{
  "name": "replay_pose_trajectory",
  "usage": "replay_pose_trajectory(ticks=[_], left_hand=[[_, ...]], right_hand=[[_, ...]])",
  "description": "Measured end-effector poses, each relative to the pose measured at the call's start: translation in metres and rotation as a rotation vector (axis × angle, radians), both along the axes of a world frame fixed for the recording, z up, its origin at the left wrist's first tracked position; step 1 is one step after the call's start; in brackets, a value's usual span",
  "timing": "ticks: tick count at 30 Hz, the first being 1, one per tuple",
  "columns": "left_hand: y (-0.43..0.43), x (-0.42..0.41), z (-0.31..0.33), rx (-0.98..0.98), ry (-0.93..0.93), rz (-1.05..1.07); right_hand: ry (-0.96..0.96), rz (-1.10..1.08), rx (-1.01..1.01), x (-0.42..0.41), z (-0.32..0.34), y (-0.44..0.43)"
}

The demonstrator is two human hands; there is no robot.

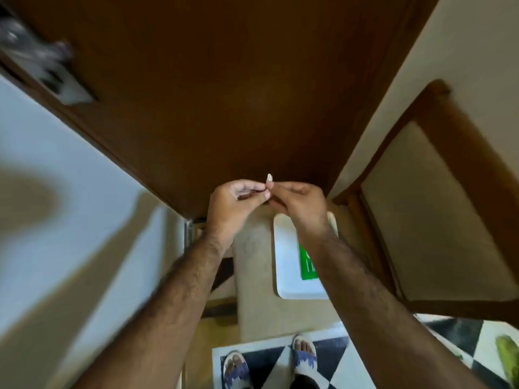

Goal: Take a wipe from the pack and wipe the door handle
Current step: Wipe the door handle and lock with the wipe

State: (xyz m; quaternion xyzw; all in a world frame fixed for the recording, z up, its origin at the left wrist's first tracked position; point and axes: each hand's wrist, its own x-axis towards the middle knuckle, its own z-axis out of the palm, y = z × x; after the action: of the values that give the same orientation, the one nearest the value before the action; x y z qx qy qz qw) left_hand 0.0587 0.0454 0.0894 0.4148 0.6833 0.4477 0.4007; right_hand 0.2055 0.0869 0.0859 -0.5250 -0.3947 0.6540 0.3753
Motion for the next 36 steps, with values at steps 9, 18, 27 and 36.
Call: replay_pose_trajectory(ticks=[9,18,27,36], left_hand=[[-0.016,-0.063,0.19,0.116,-0.238,0.07],[-0.049,-0.123,0.28,0.065,-0.167,0.051],[-0.044,-0.188,0.255,-0.071,0.031,0.073],[0.01,-0.285,0.19,0.02,0.026,0.961]], right_hand=[[-0.015,0.26,0.183,-0.042,0.197,-0.002],[-0.371,0.601,0.397,-0.091,0.318,-0.002],[-0.859,0.884,0.689,-0.163,0.347,0.02],[-1.53,0.458,1.628,-0.248,0.423,0.15]])
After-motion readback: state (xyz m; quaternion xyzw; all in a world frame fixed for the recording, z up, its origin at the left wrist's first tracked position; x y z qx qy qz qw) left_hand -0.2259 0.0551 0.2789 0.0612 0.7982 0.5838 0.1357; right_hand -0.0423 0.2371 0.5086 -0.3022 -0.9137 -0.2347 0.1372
